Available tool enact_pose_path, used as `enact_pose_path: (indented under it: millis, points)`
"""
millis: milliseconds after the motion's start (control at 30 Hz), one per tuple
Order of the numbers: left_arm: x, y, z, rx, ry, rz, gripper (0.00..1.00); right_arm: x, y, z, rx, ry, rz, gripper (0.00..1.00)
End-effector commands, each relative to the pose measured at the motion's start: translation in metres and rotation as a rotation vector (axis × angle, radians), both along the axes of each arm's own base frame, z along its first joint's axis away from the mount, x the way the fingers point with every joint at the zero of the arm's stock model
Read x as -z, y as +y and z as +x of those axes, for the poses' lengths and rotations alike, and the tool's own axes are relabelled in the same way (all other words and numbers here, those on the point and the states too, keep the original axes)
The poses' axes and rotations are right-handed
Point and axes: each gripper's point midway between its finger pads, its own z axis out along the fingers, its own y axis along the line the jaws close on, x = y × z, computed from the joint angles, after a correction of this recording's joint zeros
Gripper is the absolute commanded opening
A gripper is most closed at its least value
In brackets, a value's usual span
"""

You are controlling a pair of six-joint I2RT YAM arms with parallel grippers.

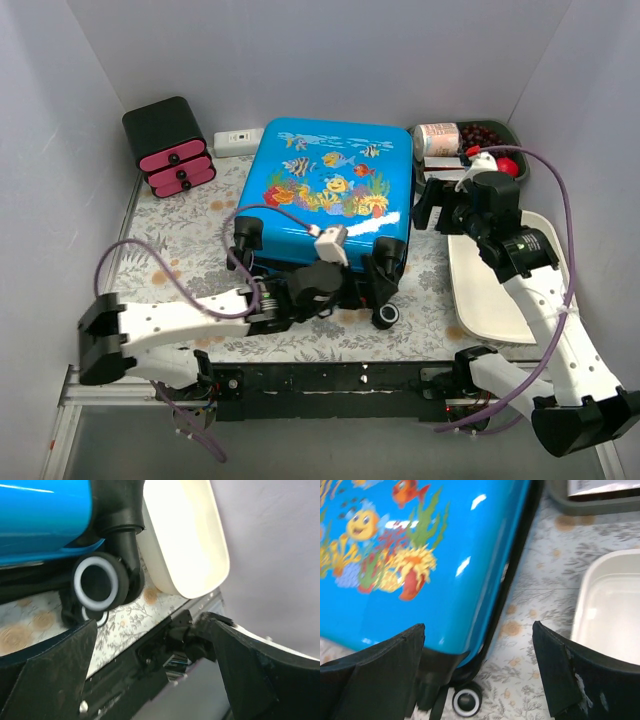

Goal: Open, take out, and arrange the luggage

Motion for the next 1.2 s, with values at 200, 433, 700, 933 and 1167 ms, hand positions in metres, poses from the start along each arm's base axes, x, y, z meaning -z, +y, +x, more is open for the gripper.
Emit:
enact_pose_path:
  millis: [200, 433, 700, 933, 1167]
  points:
    - [0.001, 0.138, -0.001, -0.29, 0.057, 0.151, 0.98, 0.064, 0.082, -0.102, -0.35, 0.275, -0.084, 0.98]
    - [0.032, 0.16, -0.007, -0.347, 0.135, 0.194, 0.98, 0.082, 0.077, -0.127, -0.166, 0.314, -0.172, 0.98]
    - [0.04, 0.164, -0.012, -0.35, 0.172, 0.139, 0.98, 0.102, 0.076, -0.123, 0.006, 0.301, -0.196, 0.98]
    - [0.044, 0.164, -0.016, -0.343, 0.19, 0.124, 0.98, 0.114, 0.097, -0.106, 0.026, 0.231, -0.089, 0.97]
    - [0.042, 0.162, -0.016, -0.336, 0.191, 0.105, 0.98, 0.116, 0.086, -0.096, 0.079, 0.164, -0.122, 0.43]
